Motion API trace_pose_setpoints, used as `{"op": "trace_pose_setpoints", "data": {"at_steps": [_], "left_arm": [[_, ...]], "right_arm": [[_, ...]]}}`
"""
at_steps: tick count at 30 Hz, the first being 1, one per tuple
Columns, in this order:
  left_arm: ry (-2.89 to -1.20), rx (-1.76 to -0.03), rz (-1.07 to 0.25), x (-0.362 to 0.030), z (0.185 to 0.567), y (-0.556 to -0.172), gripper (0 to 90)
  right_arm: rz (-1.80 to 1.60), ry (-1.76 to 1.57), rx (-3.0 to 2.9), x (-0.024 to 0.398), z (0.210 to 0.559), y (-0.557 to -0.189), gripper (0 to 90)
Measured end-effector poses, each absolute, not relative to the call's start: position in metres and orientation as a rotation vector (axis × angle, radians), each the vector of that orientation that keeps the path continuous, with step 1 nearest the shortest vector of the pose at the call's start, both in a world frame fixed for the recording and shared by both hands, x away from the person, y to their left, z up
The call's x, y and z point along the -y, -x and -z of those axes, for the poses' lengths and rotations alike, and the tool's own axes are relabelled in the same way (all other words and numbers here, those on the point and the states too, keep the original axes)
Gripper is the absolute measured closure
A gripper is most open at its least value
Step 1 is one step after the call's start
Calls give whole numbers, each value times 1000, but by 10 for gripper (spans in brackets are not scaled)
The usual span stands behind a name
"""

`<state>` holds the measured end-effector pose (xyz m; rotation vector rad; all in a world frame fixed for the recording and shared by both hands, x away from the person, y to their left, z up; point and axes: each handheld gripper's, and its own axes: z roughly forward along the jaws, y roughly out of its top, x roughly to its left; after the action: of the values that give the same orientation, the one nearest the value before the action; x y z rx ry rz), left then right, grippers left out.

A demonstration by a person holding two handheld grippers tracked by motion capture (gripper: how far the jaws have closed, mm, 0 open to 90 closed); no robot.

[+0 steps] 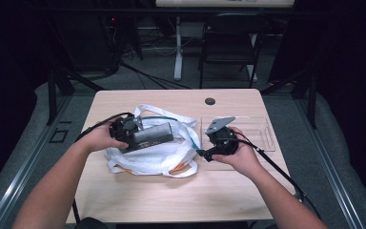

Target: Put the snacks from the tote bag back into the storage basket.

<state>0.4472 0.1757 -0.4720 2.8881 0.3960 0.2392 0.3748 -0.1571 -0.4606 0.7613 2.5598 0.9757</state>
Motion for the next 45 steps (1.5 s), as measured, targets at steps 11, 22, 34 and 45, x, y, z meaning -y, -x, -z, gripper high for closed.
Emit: {"op": "trace_pose_setpoints", "data": {"at_steps": [11, 22, 34, 45], "left_arm": [[-2897, -361, -264, -172, 454, -443, 423], [-2908, -324, -285, -165, 435, -440, 424], [-2918, -292, -299, -154, 422, -440, 424], [-2913, -251, -312, -137, 412, -442, 424]], "right_arm": [[-926, -716, -2597, 159, 454, -377, 259], [-880, -717, -2618, 168, 444, -384, 244], [-831, -704, -2612, 178, 433, -389, 146], [-822, -736, -2670, 175, 423, -396, 46]]}}
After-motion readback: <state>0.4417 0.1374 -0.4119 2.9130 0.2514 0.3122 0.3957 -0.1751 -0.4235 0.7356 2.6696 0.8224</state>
